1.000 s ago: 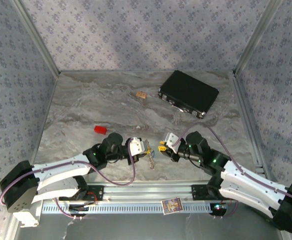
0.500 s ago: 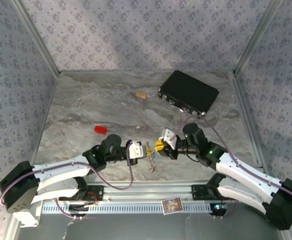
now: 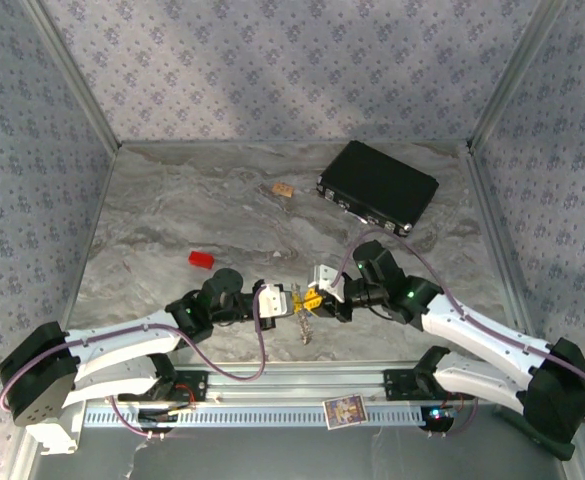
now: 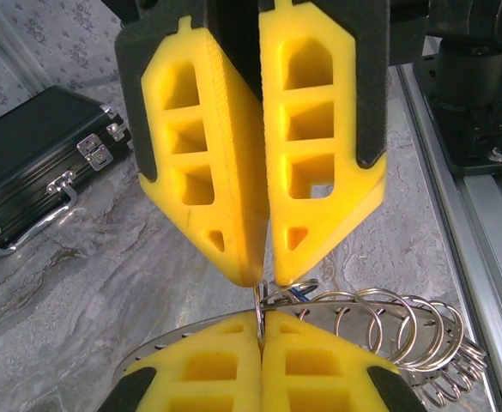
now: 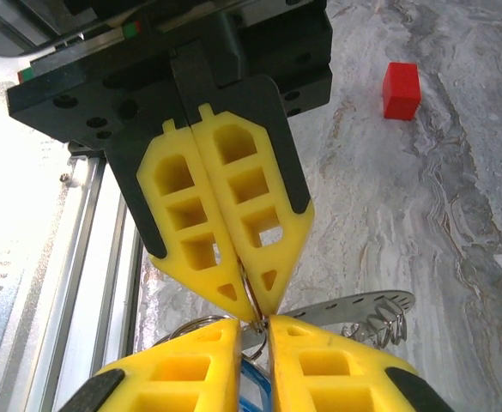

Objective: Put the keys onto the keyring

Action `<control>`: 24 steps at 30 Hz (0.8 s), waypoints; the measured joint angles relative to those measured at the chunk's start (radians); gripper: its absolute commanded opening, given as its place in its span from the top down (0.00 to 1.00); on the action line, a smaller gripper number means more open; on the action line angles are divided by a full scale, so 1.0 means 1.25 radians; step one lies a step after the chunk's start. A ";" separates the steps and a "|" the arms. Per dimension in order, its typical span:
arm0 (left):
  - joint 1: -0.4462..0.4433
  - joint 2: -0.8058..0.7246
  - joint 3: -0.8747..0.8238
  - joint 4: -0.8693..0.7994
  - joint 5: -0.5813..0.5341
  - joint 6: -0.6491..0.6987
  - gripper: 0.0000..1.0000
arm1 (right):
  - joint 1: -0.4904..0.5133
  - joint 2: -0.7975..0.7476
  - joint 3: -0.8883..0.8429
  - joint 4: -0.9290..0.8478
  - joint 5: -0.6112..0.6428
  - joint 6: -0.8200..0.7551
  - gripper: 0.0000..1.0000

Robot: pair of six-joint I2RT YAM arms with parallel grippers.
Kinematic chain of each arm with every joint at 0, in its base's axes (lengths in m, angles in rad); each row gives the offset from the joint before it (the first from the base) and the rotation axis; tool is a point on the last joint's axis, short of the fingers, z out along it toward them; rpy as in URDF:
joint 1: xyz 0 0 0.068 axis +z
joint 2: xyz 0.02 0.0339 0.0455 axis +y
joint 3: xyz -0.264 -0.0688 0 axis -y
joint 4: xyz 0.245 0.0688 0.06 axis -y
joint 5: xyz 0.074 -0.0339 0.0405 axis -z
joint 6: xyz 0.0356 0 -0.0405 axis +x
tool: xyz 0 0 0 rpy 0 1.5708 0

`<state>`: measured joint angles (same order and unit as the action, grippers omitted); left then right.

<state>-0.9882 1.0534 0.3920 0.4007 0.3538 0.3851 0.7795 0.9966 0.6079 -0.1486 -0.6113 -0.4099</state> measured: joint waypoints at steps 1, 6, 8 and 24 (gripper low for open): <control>0.000 0.000 0.000 0.000 0.002 0.000 1.00 | 0.000 0.002 0.002 0.000 0.000 -0.002 0.85; 0.000 0.000 0.000 0.000 0.005 0.000 1.00 | 0.005 0.009 0.005 0.001 -0.003 -0.009 0.85; 0.000 0.000 0.000 0.000 0.008 0.000 1.00 | 0.006 0.016 0.006 0.001 -0.004 -0.014 0.85; 0.004 0.000 -0.002 -0.013 -0.022 -0.034 0.72 | 0.016 0.052 0.054 -0.068 0.020 -0.068 1.00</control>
<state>-0.9836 1.0531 0.3901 0.3843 0.3264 0.3428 0.7998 1.0618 0.6754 -0.2340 -0.5861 -0.4946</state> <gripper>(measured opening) 0.271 0.052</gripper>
